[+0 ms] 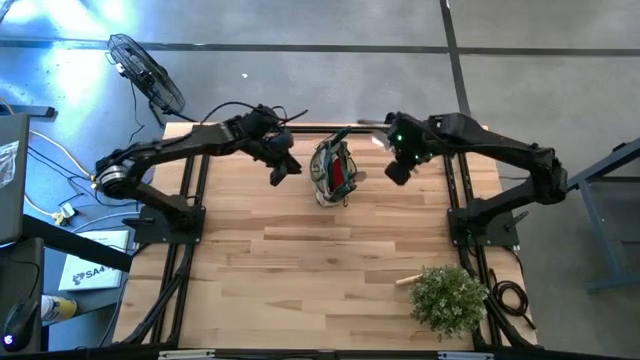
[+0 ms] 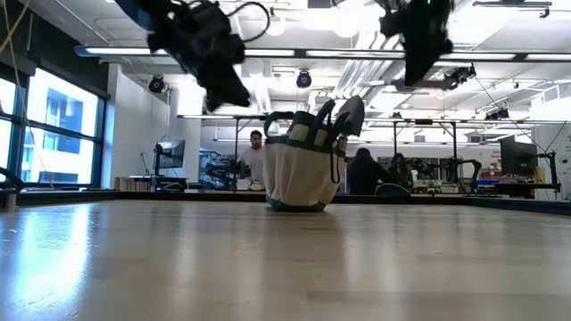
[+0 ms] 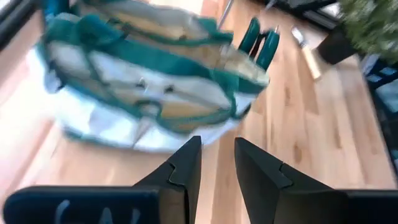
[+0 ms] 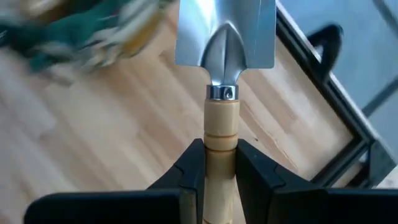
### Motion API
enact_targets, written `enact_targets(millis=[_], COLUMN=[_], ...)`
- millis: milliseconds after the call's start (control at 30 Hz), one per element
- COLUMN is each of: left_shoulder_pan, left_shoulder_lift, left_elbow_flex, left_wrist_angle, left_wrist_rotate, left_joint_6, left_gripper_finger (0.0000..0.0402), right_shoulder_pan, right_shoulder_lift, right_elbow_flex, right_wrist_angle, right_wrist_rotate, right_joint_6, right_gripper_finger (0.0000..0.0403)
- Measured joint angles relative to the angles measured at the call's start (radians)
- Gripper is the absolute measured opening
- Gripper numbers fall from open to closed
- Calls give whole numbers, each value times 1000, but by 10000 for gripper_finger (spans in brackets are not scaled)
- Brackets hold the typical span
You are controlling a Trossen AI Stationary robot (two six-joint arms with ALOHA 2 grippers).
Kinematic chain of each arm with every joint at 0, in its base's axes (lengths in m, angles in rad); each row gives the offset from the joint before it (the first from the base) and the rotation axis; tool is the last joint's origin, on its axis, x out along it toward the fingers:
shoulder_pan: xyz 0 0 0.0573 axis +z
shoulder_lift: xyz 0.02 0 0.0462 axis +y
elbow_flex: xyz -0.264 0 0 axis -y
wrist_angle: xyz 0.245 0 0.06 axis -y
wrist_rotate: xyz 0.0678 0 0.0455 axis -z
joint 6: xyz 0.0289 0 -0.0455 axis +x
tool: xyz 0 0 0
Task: Pick & Place Garden tools in Gardening bag
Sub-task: Put the top brown trowel into the light brown gardening bag
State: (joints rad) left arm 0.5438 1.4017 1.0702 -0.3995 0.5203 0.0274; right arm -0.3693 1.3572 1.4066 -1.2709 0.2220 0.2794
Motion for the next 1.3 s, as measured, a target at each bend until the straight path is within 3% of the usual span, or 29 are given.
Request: enact_targets(millis=[300,567,833,1000,1167,1300], left_shoulder_pan=[13,13,12,1,-82,-183], left_shoulder_lift=[-271,-401,-412,-411,-412,-412], left_elbow_flex=[0,0,-48,-124,-186,-257], left_wrist_angle=[-230,-392,-487,-337,-50,210], left_wrist_rotate=[-220,-228,-194,-126,-10,18], left_joint_6=[38,-13,-40,-20,-8,-6], left_gripper_finger=[93,93,93,93,93,93], right_shoulder_pan=[249,354,376,376,384,425], right_shoulder_lift=[148,451,563,566,563,545], right_elbow_flex=[186,463,700,704,704,704], right_wrist_angle=[-220,-299,-299,-301,-287,-190], right_wrist_rotate=[125,121,90,75,128,146], right_joint_6=[-49,-160,-206,-181,-89,-78], right_gripper_finger=[51,51,51,51,51,51])
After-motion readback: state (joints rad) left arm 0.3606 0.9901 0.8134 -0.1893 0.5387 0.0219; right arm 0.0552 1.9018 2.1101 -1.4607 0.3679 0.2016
